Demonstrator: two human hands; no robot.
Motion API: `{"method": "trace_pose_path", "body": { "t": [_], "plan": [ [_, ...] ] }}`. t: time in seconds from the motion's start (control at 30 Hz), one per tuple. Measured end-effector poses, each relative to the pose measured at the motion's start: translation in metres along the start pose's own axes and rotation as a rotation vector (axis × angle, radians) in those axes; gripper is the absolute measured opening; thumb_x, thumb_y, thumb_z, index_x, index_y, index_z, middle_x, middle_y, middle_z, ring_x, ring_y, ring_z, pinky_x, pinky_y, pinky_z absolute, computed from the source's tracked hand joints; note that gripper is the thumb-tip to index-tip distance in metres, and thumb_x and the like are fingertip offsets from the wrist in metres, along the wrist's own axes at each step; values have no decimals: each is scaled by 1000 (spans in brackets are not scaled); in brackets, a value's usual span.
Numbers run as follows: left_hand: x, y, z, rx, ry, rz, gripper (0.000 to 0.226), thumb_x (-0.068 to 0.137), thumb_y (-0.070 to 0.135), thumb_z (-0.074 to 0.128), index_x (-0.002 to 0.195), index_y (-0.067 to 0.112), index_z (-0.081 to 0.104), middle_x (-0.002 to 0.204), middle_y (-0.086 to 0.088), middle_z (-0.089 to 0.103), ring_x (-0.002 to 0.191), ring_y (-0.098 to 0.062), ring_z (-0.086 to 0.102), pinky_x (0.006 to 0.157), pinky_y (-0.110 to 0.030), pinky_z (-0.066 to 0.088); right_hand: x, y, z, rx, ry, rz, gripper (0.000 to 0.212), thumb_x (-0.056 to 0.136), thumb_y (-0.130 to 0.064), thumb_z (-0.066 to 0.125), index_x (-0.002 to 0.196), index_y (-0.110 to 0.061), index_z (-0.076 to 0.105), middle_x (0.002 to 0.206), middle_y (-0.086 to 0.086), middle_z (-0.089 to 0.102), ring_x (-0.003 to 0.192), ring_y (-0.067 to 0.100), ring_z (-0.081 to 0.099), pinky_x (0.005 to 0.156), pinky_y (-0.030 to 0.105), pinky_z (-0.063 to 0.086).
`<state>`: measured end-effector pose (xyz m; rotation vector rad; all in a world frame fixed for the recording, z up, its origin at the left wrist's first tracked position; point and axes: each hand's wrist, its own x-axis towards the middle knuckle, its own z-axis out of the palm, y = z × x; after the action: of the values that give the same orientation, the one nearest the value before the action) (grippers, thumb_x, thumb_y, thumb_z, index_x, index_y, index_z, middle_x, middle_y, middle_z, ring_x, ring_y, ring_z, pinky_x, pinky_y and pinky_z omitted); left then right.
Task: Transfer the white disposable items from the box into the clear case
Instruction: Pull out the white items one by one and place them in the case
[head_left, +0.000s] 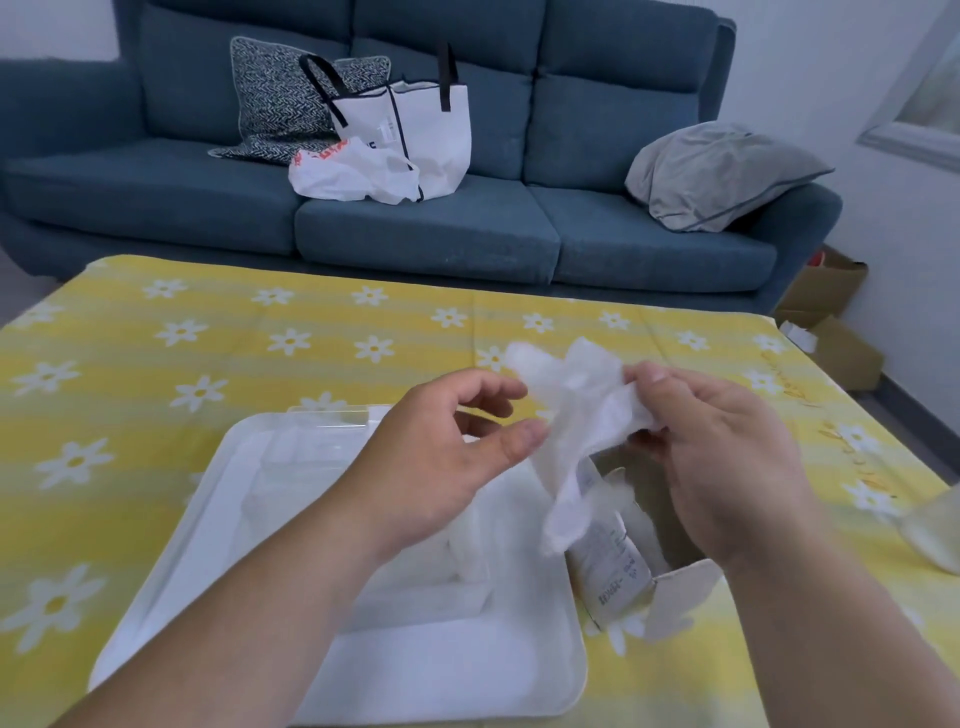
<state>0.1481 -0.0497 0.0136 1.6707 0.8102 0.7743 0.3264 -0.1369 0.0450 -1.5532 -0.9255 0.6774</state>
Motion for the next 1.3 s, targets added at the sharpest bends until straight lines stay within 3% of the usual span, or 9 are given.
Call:
{"method": "trace_pose_path", "body": {
  "t": [0.07,0.2,0.3,0.53,0.7,0.8,0.87,1.03,1.3],
  "plan": [
    [-2,3,0,-28,-11,29,45,68,59,70,100,28,69,102,7,70,91,-16,68,77,-20,55,0,7,8,112,-49,54,33,105,-25,46,99,-16,78,91,24,74,92,45,70,89,52,57],
    [-2,-2,0,-44,91,-30,59,76,80,48,85,22,59,94,-5,67,93,-26,68,92,-54,54,1,15,17,260,-86,98,34,106,-20,41,111,-14,74,74,16,72,76,27,73,73,37,57],
    [-1,-4,-3,-62,139,-121,72,77,86,35,89,19,59,94,-3,67,99,-20,68,97,-51,52,-1,10,19,463,-156,145,35,104,-19,41,112,-8,74,68,12,70,64,20,70,63,30,56],
    [-2,-5,-14,-291,-142,-521,88,73,85,37,114,15,72,100,-9,76,89,-27,73,86,-44,56,-2,6,17,726,-346,201,46,81,-40,58,93,-1,78,106,26,72,91,39,71,81,53,56],
    [-6,-7,-18,-548,-277,-485,76,74,80,55,106,15,75,101,-8,69,97,-25,64,97,-46,50,5,3,18,882,-316,146,51,69,-41,74,99,0,74,109,22,70,97,37,67,92,57,51],
    [-11,-3,-21,-600,-165,-334,28,87,31,71,102,7,72,94,-11,70,78,-21,67,75,-35,58,10,3,29,847,-234,196,30,70,-22,79,92,-4,72,94,14,69,89,31,67,95,53,51],
    [-13,2,-29,-576,-33,-295,2,89,12,65,87,10,66,72,-6,62,54,-14,57,50,-24,48,16,5,37,714,-96,222,12,81,3,63,90,-2,69,80,8,67,70,20,67,75,38,58],
    [-13,8,-48,-584,130,-199,22,95,4,57,110,19,64,64,-3,51,53,-14,46,48,-23,42,17,15,43,345,-115,359,27,85,18,53,100,-2,64,77,8,69,59,18,65,48,27,56],
    [-11,24,-51,-734,97,-108,35,89,-19,46,100,1,72,71,-5,65,61,-15,65,61,-23,59,9,14,51,-47,-58,76,34,82,3,73,104,-23,72,97,0,71,88,15,70,80,35,60]
  ]
}}
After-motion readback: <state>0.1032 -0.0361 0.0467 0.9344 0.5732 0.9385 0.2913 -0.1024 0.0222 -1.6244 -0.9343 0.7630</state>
